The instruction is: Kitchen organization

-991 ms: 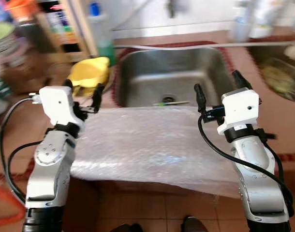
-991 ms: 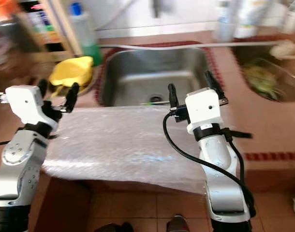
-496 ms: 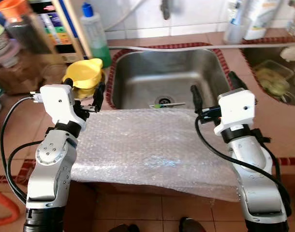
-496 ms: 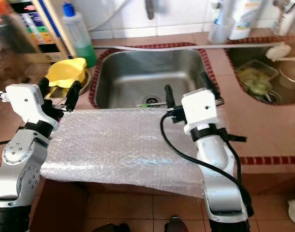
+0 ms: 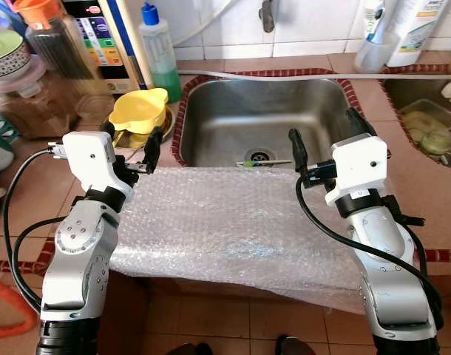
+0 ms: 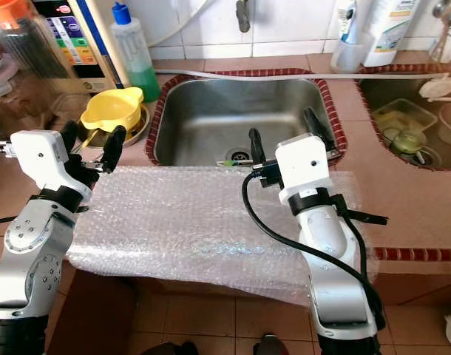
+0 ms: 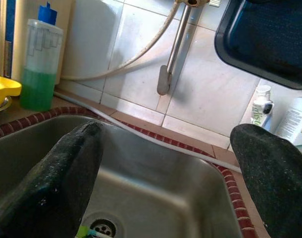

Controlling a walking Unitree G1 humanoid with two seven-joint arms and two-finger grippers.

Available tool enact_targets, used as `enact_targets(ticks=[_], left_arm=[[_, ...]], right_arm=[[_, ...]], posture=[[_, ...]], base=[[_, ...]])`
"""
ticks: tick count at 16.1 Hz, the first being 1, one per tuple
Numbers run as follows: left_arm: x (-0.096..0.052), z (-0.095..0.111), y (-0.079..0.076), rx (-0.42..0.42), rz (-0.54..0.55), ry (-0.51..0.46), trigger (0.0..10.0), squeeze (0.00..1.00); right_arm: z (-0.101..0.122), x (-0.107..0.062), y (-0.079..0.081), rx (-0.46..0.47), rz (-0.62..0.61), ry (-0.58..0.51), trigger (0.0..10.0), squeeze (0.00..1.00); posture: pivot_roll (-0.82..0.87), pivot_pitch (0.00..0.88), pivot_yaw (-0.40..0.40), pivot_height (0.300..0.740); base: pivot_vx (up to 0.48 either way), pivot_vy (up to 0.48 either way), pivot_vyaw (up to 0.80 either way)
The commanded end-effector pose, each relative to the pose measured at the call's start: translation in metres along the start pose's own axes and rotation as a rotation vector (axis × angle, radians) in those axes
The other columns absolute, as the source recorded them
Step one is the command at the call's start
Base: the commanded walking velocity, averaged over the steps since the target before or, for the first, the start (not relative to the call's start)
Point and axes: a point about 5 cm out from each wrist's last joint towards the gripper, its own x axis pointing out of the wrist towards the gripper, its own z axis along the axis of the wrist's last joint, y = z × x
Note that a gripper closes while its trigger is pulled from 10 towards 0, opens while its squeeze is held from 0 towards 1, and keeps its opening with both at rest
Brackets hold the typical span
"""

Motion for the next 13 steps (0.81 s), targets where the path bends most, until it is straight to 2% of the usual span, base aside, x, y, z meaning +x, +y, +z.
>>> enact_targets(ticks=[1, 12, 13], left_arm=[[-0.0023, 0.0057, 0.0023, 0.015, -0.003, -0.023, 10.0, 0.00], [-0.0026, 0.0057, -0.0008, 0.004, -0.044, -0.016, 10.0, 0.00], [-0.0029, 0.0057, 0.0001, 0.009, -0.028, -0.017, 10.0, 0.00]], right_arm=[[0.0034, 0.0012, 0.0025, 0.009, 0.007, -0.017, 10.0, 0.00], [0.0023, 0.0018, 0.0052, 0.026, 0.010, -0.011, 10.0, 0.00], [0.0017, 0.0015, 0.0054, 0.025, 0.011, -0.009, 10.0, 0.00]], posture=[[-0.23, 0.161, 0.120, 0.740], [-0.23, 0.163, 0.125, 0.740], [-0.23, 0.162, 0.126, 0.740]], base=[[0.000, 0.000, 0.00], [0.368, 0.000, 0.00], [0.000, 0.000, 0.00]])
